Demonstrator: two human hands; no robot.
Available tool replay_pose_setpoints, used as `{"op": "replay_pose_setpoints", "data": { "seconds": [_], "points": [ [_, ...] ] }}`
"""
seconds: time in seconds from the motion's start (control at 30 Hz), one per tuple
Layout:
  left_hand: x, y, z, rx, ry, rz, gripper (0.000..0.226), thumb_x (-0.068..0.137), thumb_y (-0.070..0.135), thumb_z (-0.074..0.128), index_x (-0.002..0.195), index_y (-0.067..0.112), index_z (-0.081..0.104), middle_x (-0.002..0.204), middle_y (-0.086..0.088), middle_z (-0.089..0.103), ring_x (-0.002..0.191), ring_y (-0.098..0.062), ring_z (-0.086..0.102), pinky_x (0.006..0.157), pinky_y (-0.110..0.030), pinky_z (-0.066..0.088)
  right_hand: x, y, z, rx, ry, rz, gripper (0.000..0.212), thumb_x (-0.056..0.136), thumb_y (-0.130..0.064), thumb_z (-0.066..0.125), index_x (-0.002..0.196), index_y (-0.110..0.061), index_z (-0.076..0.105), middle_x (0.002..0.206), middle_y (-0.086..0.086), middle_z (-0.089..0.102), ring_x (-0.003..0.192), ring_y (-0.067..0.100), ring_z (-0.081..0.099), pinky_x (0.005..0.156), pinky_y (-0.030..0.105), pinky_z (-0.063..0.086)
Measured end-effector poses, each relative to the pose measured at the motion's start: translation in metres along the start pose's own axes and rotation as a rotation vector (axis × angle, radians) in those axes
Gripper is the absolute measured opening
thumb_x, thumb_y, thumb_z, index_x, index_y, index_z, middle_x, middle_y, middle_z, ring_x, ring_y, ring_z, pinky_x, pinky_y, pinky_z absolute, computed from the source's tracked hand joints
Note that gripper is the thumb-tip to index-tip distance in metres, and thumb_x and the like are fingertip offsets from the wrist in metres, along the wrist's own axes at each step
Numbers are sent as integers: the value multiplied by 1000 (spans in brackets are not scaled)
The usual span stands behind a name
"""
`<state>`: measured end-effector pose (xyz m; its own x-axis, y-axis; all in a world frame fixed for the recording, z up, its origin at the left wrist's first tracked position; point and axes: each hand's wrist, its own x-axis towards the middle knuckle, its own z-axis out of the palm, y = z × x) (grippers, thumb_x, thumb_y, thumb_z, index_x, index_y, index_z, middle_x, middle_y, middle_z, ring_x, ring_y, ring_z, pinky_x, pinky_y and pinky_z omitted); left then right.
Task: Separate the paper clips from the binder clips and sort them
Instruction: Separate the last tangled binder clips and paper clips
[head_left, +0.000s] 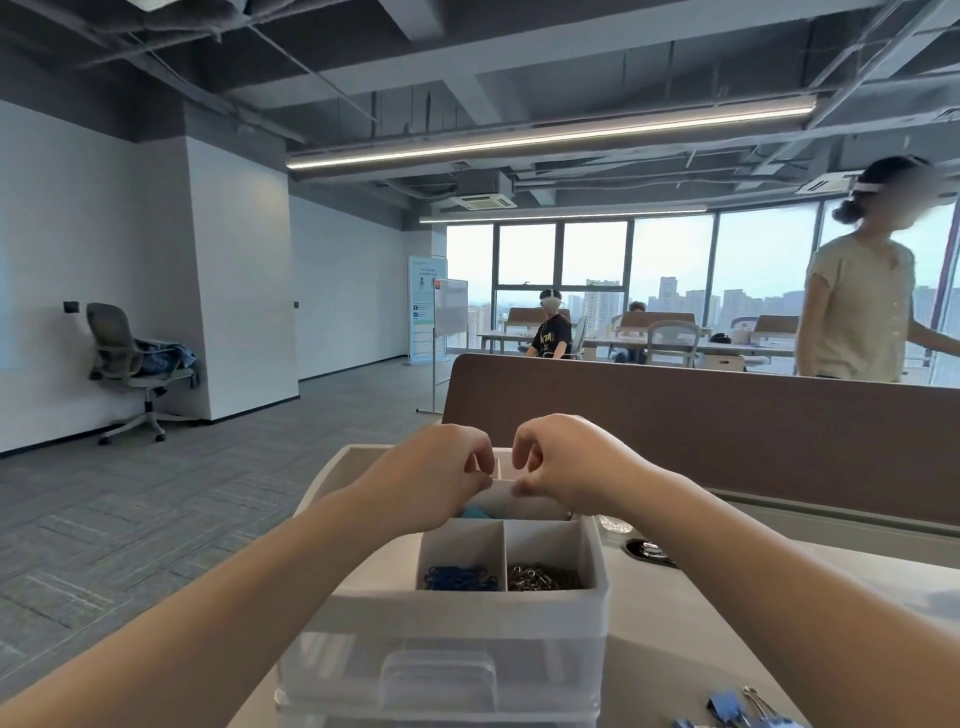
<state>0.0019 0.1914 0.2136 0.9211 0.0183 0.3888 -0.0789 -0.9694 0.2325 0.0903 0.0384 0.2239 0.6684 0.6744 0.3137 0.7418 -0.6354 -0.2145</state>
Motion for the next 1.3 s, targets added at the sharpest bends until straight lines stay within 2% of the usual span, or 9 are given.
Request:
{"op": "replay_pose_setpoints", "data": {
  "seconds": [0.1, 0.3, 0.37, 0.5, 0.7, 0.8, 0.97, 1.1, 1.3],
  "points": [
    [-5, 17, 4, -26, 50, 38, 4, 94, 29, 60, 92, 27, 63, 81, 14, 60, 73, -5, 56, 61, -18, 38, -20, 9, -9, 16, 62, 10, 17, 86, -36, 73, 96, -24, 67, 89, -9, 59, 83, 13, 56, 69, 26, 43],
    [-23, 88, 24, -116, 67, 163, 21, 92, 44, 58, 81, 27, 65, 71, 12, 60, 66, -4, 55, 55, -19, 36, -88, 41, -28, 23, 79, 112, 17, 88, -35, 67, 84, -19, 68, 82, -7, 64, 79, 16, 60, 71, 33, 52],
    [-29, 113, 37, -144, 4, 214, 24, 94, 44, 56, 83, 25, 65, 71, 9, 60, 65, -7, 56, 56, -21, 40, -113, 55, -29, 18, 32, 154, 16, 89, -35, 66, 83, -20, 67, 82, -6, 64, 78, 16, 61, 71, 34, 55],
    [-38, 149, 73, -143, -102, 249, 23, 96, 43, 51, 91, 25, 65, 80, 8, 64, 72, -9, 60, 70, -29, 52, -157, 86, -22, -3, -52, 219, 13, 93, -35, 62, 87, -24, 64, 85, -7, 61, 77, 10, 57, 67, 24, 48],
    [-41, 173, 139, -77, -247, 214, 17, 97, 32, 51, 103, 26, 66, 99, 7, 67, 83, -9, 58, 68, -21, 43, -202, 126, 2, -32, -117, 271, 10, 95, -32, 60, 96, -23, 66, 90, -11, 58, 81, 6, 54, 73, 22, 46],
    [-39, 176, 175, -47, -361, 173, 15, 95, 24, 56, 105, 25, 67, 105, 5, 66, 90, -10, 58, 78, -23, 47, -215, 150, 22, -8, -174, 327, 8, 94, -28, 62, 98, -22, 67, 95, -9, 63, 86, 9, 60, 82, 29, 53],
    [-37, 171, 202, 16, -521, 181, 32, 93, 13, 56, 117, 28, 69, 118, 3, 64, 101, -16, 60, 89, -29, 50, -228, 171, 48, -25, -278, 371, 14, 92, -27, 66, 104, -19, 68, 104, -3, 65, 93, 14, 60, 86, 30, 52],
    [-40, 163, 222, 60, -648, 195, 46, 92, 4, 47, 127, 31, 60, 133, 2, 54, 114, -21, 55, 97, -34, 48, -239, 181, 63, -75, -344, 390, 15, 89, -30, 69, 100, -20, 70, 101, -3, 66, 90, 15, 60, 81, 30, 51],
    [-43, 163, 231, 79, -632, 244, 48, 89, 6, 54, 129, 33, 56, 126, 2, 52, 109, -21, 54, 94, -40, 49, -248, 181, 75, -256, -368, 405, 30, 86, -44, 68, 96, -15, 64, 86, -2, 60, 77, 16, 56, 60, 26, 41]
  ]
}}
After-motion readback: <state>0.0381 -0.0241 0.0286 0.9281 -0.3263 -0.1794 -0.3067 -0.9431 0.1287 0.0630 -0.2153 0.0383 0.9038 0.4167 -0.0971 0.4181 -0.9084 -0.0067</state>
